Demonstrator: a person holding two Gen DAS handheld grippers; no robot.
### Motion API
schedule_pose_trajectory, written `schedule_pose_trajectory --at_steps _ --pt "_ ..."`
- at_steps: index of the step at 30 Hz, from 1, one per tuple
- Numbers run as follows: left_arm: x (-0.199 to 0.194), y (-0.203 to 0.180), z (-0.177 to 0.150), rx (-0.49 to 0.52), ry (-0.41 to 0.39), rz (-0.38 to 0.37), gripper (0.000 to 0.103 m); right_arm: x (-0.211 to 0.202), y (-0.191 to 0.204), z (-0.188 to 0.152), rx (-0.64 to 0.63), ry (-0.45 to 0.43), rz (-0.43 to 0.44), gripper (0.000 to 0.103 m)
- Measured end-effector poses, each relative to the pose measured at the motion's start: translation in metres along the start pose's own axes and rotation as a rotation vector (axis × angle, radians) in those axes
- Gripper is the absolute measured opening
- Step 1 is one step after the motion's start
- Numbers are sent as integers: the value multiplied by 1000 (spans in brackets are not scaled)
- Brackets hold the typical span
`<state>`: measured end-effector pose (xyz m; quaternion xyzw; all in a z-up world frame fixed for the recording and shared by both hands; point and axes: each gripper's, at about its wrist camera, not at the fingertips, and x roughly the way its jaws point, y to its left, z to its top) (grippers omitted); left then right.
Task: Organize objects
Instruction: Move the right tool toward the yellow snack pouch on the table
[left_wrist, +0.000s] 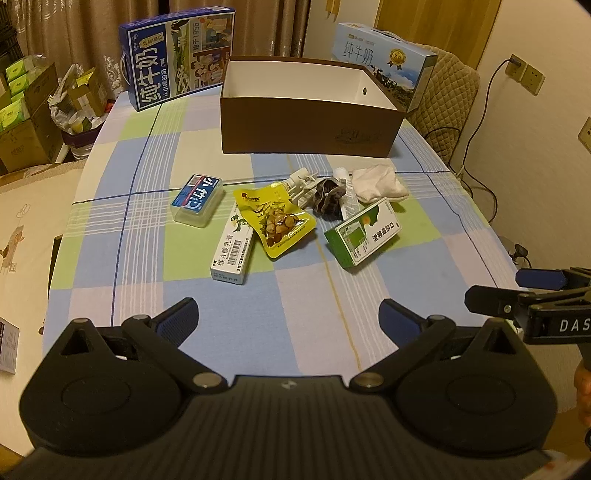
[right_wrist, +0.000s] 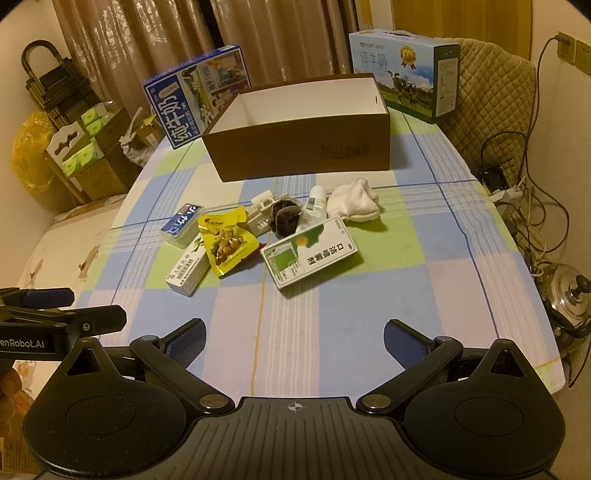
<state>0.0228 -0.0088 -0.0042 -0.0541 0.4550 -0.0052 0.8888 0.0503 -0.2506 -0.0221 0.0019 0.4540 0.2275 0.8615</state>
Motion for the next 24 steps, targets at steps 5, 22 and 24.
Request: schedule_pose_trajectory --at_steps 5,22,24 --pt "3 -3 4 -7 4 3 102 3 -4 5 -3 6 3 101" --pt "19 -14 17 -34 20 23 102 17 -23 23 -15 27 23 101" --pt "22 -14 18 -39 24 30 102 20 -26 25 -18 31 27 101"
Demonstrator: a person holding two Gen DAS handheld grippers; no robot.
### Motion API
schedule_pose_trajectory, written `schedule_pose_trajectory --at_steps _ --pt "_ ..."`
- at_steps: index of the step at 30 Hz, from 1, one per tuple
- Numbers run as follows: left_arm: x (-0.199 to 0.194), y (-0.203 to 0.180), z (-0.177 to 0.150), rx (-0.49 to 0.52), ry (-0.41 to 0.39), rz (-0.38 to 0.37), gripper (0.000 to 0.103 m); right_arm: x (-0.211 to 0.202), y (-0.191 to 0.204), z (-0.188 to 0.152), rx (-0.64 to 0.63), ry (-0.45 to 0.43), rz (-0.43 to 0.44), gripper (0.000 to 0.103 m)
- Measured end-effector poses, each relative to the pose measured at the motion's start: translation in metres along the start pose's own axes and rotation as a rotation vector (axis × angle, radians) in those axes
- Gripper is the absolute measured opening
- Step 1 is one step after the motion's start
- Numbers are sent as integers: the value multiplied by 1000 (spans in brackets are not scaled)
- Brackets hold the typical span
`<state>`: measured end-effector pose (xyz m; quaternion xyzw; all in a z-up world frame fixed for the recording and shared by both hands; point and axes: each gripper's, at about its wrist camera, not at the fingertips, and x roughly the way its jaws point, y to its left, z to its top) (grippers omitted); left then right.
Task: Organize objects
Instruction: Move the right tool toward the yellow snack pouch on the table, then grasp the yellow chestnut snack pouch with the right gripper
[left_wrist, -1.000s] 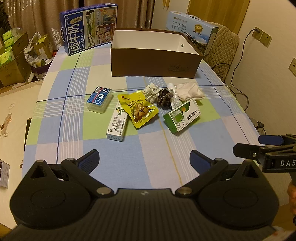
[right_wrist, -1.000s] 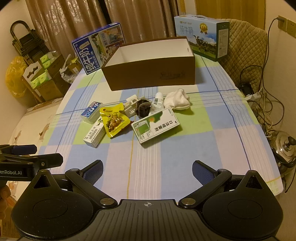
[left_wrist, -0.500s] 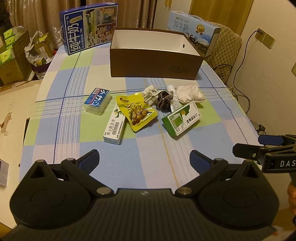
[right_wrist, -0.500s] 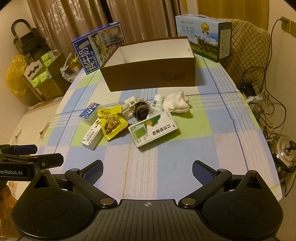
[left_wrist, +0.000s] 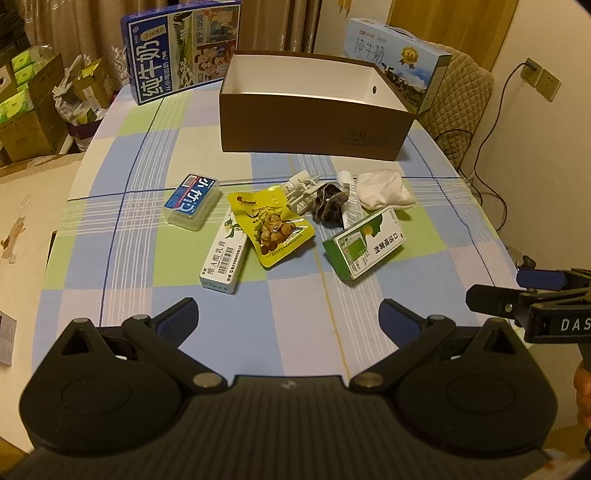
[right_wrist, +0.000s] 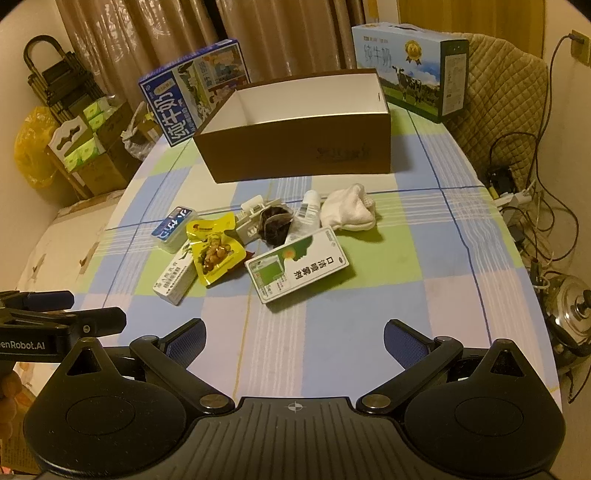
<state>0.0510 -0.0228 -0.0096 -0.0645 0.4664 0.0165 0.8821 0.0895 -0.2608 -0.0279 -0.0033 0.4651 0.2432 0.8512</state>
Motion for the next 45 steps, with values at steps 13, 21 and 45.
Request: schedule_pose_trajectory --at_steps 13,21,45 --pt "16 -5 13 -50 17 57 102 22 -20 18 -33 26 43 101" --pt "30 -5 19 -98 39 118 102 37 -34 37 -88 29 108 100" --pt "57 49 7 -230 103 298 102 105 17 65 -285 52 324 86"
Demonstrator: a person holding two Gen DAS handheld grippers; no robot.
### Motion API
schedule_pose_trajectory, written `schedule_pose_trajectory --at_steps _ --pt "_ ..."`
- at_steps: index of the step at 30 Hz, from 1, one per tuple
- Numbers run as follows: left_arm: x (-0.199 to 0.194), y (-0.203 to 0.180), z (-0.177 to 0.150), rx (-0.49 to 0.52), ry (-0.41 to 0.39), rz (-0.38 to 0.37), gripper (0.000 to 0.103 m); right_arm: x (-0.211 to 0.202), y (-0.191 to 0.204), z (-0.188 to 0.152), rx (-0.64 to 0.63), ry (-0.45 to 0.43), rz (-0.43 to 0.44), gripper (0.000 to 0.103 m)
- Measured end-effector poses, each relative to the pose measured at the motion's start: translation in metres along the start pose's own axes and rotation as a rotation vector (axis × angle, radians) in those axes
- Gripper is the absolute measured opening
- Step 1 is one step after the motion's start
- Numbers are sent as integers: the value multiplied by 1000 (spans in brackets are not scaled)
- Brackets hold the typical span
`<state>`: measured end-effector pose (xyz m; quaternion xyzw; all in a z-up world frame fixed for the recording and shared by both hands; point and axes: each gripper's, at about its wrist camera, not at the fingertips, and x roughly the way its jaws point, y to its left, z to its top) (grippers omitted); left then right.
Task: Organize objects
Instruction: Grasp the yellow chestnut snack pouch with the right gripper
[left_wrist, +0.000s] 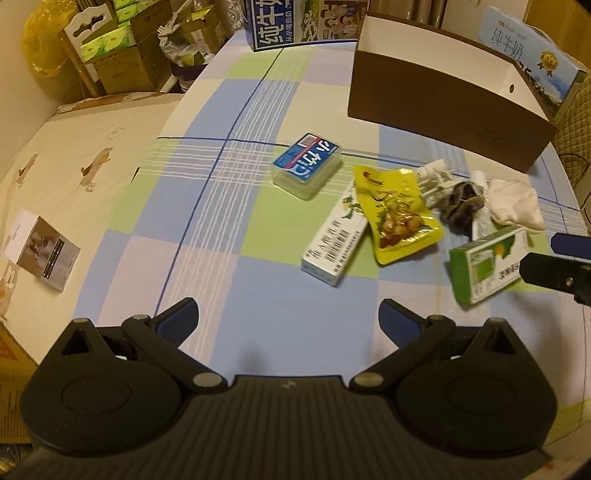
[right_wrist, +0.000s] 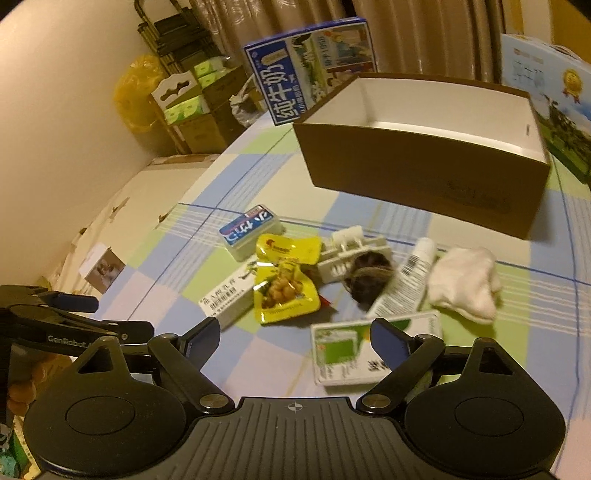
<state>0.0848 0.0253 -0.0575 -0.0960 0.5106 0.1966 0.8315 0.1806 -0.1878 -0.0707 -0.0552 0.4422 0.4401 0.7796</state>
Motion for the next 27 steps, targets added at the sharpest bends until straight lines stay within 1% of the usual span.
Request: schedule_pose_trajectory --at_steps 3,6,13,20,27 --pt "13 10 9 26 14 -19 102 10 8 4 8 1 -19 85" --pt "23 20 20 49 6 -36 102 24 14 7 17 9 -27 83" --pt "47 44 42 84 11 -41 102 62 28 13 -9 37 -85 80" --pt "65 66 57 82 26 -41 102 102 38 16 -89 60 -168 79" --pt "80 77 63 93 52 -48 102 133 46 14 -173 98 -198 80"
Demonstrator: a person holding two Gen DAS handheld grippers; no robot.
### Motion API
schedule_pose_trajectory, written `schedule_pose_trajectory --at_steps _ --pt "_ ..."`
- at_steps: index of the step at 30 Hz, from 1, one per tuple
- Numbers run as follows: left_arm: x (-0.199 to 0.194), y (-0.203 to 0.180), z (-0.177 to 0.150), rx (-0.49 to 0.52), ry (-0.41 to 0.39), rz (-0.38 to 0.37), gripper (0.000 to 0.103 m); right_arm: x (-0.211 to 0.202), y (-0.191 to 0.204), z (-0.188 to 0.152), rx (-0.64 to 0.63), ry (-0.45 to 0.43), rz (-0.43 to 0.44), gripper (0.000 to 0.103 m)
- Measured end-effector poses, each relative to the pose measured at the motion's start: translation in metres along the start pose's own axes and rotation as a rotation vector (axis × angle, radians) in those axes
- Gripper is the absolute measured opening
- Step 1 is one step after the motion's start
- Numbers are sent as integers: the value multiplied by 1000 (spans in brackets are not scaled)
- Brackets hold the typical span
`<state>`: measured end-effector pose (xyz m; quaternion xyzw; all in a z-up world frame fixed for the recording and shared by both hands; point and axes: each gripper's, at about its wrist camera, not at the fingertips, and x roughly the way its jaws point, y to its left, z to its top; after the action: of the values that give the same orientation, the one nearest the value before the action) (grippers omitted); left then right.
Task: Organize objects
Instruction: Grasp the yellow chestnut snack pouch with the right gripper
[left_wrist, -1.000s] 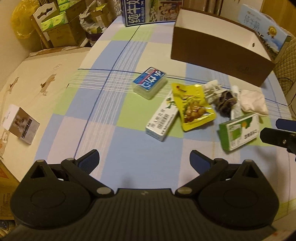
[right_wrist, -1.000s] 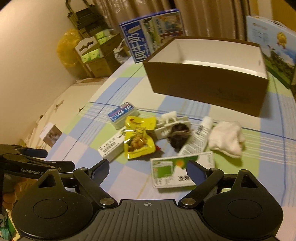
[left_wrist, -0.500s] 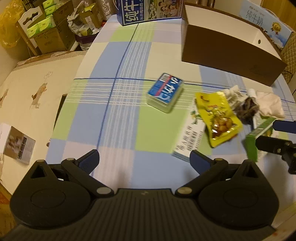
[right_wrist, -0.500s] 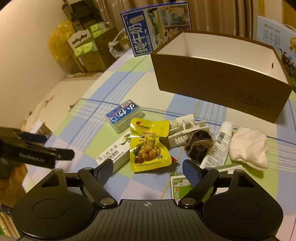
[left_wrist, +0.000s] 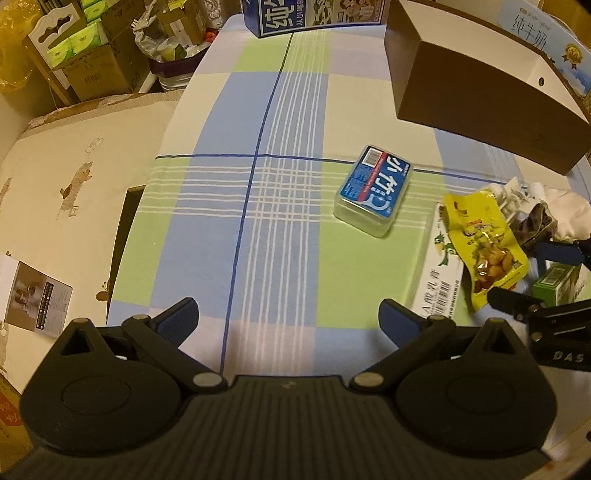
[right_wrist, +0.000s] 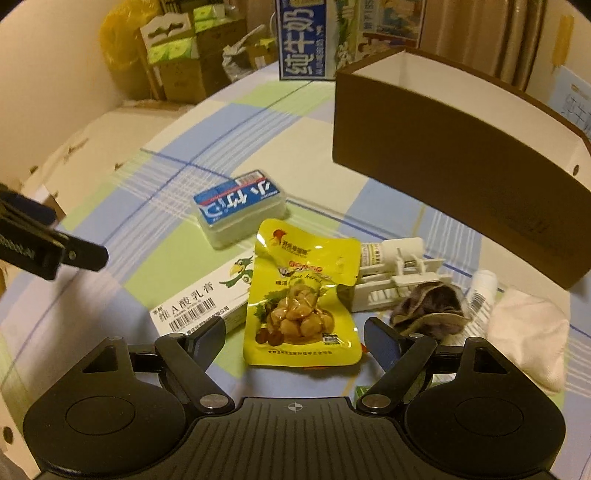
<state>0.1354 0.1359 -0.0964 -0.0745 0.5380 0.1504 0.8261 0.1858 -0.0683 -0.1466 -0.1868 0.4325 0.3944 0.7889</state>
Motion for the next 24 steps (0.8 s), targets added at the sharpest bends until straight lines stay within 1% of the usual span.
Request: schedule_pose_trajectory --at_steps 5,8,13,15,16,19,22,24 --pt "8 5 4 10 12 -7 102 18 5 3 -22 23 -55 80" --pt "12 7 7 13 20 -12 102 26 5 7 -32 34 -70 80" --pt "19 10 11 18 28 -18 102 36 10 13 -72 27 -101 79" --pt "21 10 12 20 31 -21 102 39 12 13 -98 19 -106 70" --pt "22 10 13 21 33 -22 102 40 13 13 -103 19 -107 67" --pt "24 9 14 25 37 -28 102 38 12 12 -91 3 -107 65" --pt "25 7 15 33 39 -36 102 31 8 12 -73 -19 -104 58" --pt "26 5 15 40 40 -44 102 25 5 12 -60 -39 -104 58"
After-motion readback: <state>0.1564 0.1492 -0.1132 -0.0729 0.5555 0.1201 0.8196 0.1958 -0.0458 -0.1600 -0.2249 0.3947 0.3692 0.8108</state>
